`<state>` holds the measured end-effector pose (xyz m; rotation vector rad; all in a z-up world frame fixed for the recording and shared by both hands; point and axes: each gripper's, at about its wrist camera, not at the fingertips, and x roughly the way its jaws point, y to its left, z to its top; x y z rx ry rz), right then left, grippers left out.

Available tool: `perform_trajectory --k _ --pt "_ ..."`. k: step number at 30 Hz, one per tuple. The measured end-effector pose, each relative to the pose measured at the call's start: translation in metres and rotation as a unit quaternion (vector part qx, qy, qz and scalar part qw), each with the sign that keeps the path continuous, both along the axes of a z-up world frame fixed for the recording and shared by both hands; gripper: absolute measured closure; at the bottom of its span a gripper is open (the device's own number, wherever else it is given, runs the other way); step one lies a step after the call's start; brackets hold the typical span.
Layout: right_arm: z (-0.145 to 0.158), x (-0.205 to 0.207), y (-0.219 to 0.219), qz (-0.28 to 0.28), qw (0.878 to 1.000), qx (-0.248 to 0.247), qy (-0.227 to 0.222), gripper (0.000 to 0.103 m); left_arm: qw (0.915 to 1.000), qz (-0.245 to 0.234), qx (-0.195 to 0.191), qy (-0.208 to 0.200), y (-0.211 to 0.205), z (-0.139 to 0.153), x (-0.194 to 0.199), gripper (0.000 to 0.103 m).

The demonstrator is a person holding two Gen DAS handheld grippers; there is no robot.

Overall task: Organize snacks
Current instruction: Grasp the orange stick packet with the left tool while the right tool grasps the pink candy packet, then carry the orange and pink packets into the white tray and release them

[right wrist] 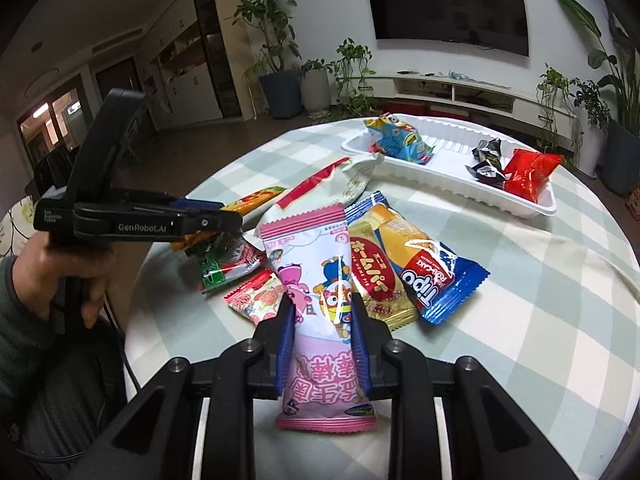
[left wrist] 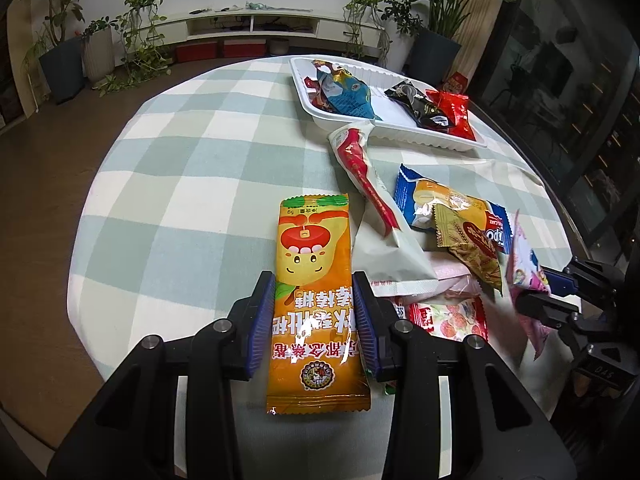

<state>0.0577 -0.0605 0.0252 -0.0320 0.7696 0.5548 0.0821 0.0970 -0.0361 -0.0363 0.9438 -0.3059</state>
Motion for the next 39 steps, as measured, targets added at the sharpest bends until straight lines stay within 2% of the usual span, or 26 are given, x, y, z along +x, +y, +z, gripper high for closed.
perform_trajectory --k 10,18,24,31,36,39 --pt "0.014 -0.004 -0.028 -0.039 0.998 0.045 -0.007 0.075 0.9995 0.006 -0.025 -0.017 0.005 0.017 -0.023 0.067" --pt "0.041 0.011 -0.08 -0.116 0.99 0.077 -0.019 0.075 0.998 -0.003 -0.036 -0.052 -0.002 0.062 -0.011 0.067" --pt "0.08 0.035 -0.119 -0.158 0.984 0.074 -0.047 0.075 0.9954 -0.022 -0.041 -0.084 -0.02 0.106 0.024 0.067" --pt "0.121 0.095 -0.137 -0.188 0.977 0.088 -0.056 0.075 0.9929 -0.043 -0.033 -0.106 -0.057 0.155 0.096 0.067" --pt "0.131 0.152 -0.122 -0.188 0.976 0.094 -0.048 0.075 0.9937 -0.049 -0.023 -0.098 -0.089 0.167 0.151 0.067" --pt "0.125 0.183 -0.106 -0.184 0.978 0.086 -0.038 0.075 0.9954 -0.046 -0.028 -0.079 -0.102 0.16 0.188 0.067"
